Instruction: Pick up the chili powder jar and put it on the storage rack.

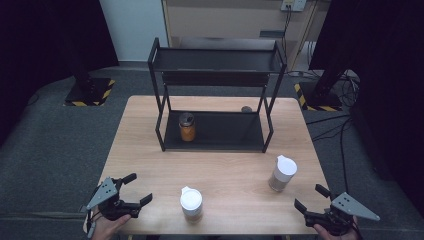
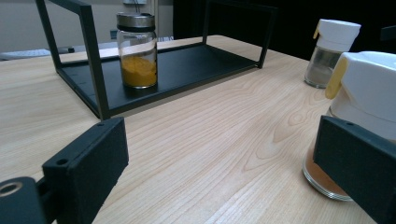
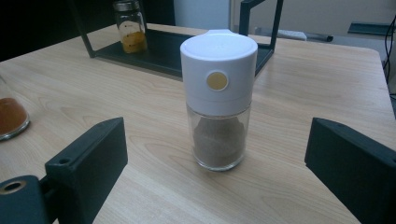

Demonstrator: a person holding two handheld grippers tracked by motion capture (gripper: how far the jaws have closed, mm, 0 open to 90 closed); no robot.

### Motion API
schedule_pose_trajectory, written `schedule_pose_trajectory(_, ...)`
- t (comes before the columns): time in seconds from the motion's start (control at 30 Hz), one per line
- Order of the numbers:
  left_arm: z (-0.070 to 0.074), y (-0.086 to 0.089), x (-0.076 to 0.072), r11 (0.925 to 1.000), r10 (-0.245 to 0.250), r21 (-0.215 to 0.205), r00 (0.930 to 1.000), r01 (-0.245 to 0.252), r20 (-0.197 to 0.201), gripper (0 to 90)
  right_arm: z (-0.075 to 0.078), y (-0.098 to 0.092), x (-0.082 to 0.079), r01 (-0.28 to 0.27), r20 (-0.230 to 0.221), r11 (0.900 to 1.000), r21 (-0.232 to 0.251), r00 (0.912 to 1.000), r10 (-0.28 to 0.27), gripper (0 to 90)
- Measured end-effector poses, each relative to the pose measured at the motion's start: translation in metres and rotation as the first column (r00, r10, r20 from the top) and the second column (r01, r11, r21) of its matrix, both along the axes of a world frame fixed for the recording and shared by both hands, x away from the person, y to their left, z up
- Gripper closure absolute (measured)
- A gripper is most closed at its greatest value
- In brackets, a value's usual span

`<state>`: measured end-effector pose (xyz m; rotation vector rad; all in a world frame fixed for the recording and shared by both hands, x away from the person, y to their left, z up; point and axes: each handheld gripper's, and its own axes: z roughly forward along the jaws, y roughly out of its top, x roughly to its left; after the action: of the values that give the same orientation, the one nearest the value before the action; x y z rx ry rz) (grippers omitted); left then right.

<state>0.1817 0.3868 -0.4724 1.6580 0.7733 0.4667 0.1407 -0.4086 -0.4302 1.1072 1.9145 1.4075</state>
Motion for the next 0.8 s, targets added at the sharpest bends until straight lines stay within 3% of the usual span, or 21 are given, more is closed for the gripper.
schedule_pose_trajectory(0.8,-0.0018,0.0014,-0.0003,0.9997,-0.001,-0.023,1.0000,0.001,0.002,2.3,0.0025,0.0024,0.0014,-0.004,-0.010,1.000,0.001,0.9999,0.004,5.3)
